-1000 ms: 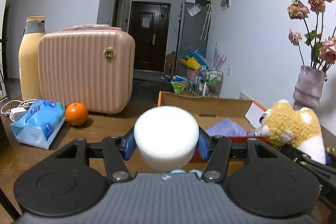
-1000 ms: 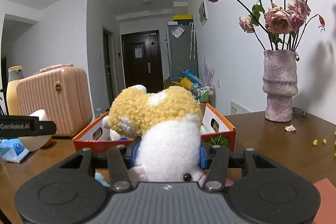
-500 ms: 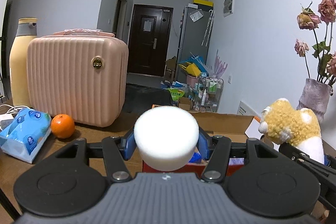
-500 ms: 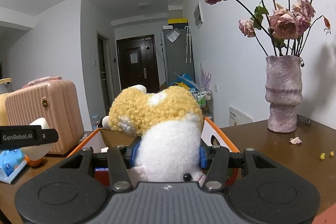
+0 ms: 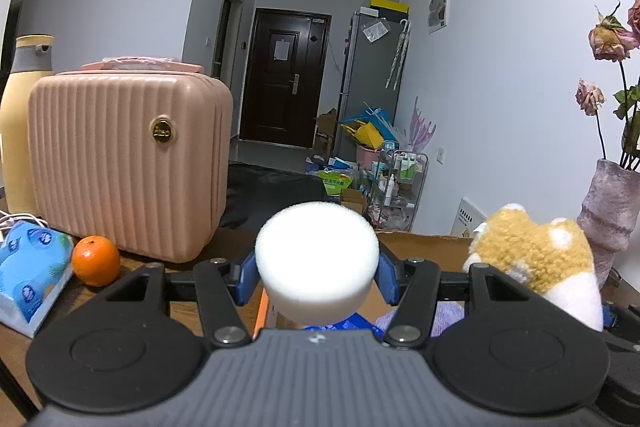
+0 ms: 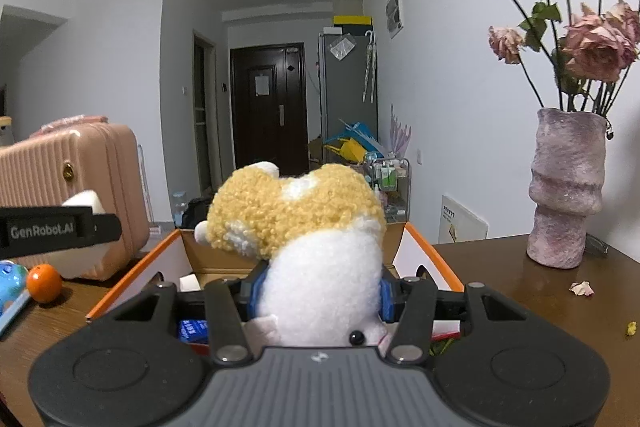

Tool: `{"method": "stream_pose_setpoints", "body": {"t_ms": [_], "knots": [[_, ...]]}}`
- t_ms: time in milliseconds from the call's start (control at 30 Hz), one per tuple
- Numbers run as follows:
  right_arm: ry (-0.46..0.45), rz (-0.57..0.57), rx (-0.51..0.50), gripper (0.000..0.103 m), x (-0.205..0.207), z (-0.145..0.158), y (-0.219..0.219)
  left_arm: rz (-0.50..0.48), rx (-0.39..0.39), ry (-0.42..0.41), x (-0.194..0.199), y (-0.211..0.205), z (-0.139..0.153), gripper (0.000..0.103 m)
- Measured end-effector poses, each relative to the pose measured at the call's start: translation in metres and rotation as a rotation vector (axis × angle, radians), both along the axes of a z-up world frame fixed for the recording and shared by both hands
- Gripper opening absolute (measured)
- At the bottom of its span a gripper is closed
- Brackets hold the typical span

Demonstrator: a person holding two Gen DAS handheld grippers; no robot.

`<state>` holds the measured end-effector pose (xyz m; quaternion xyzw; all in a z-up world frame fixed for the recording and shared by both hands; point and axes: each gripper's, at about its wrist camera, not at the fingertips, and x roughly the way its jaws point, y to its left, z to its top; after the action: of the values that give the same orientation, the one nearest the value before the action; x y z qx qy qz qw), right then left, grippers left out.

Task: Organize soft objects
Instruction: 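Open both tools over the box to drop the plush toy and white sponge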

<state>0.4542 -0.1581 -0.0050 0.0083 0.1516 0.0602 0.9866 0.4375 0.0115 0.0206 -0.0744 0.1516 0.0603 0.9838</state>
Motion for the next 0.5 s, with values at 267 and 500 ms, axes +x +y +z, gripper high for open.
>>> {"method": "stream_pose_setpoints", "body": {"t_ms": [267,500], "knots": [[0.064,-0.021,-0.038,0.050,0.025,-0.004,0.005,-0.009,0.011,0.016,0.028,-0.005,-0.003,0.058],[0.127,-0.044,-0.050,0.050,0.050,-0.003,0.002,-0.017,0.027,0.044,0.052,-0.009,-0.007,0.058]]}}
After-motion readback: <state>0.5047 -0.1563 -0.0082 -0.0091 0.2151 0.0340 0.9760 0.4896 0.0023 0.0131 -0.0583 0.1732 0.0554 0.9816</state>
